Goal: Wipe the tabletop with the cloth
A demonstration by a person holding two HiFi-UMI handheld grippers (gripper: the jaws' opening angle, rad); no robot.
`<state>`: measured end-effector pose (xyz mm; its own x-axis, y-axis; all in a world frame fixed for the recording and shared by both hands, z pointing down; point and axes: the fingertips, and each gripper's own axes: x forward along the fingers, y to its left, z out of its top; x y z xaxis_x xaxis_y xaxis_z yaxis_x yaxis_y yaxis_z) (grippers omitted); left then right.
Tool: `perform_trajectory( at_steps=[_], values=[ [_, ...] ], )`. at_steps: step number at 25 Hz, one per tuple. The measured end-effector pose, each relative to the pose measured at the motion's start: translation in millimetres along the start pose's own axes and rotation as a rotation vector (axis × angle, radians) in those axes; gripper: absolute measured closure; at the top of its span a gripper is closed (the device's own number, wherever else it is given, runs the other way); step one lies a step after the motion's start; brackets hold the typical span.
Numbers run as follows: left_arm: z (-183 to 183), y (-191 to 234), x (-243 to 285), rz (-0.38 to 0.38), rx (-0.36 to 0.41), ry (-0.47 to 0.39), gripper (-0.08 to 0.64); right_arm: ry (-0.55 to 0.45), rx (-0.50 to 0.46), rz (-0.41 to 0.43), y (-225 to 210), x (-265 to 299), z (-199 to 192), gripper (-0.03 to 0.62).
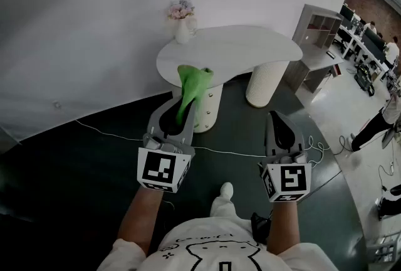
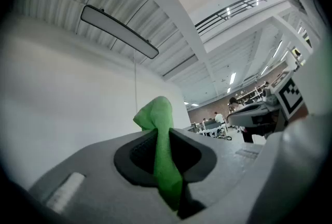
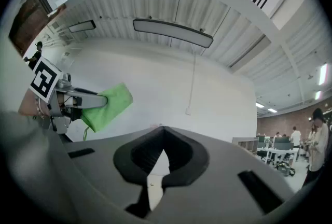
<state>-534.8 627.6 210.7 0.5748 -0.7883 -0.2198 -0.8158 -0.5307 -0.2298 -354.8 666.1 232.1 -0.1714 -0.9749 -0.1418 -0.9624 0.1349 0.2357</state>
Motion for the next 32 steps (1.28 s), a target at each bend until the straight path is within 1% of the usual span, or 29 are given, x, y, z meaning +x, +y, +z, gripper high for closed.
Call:
perform_trajectory(
  at_steps=[4,8,12,18,24,28,32],
  values=[
    [-2,-1,18,0.001,0.003,-0.006,0.505,0.016,0.011,0.000,-15,10,-14,0.598],
    [-10,2,41,-0.004,0.018,0.007,0.505,0.028,0.009,-0.009,-32,30,-24,0.598],
    [-19,9,69,0.003,0.021,0.026,0.505,0.018,0.021,-0.007,-50,57,-29,0.598],
    [-32,11,128,0.009,0.021,0.045,0.505,0.017,0.029,-0.001,-90,103,-42,0.598],
    [-49,12,195,0.032,0.004,0.049,0.505,0.026,0.034,0.010,-135,154,-66,0.598],
    [-62,5,238,0.048,0.002,0.066,0.505,0.036,0.032,0.033,-168,184,-77,0.598],
    [-67,-1,277,0.068,-0.009,0.056,0.505,0.032,0.030,0.041,-201,208,-88,0.598]
  ],
)
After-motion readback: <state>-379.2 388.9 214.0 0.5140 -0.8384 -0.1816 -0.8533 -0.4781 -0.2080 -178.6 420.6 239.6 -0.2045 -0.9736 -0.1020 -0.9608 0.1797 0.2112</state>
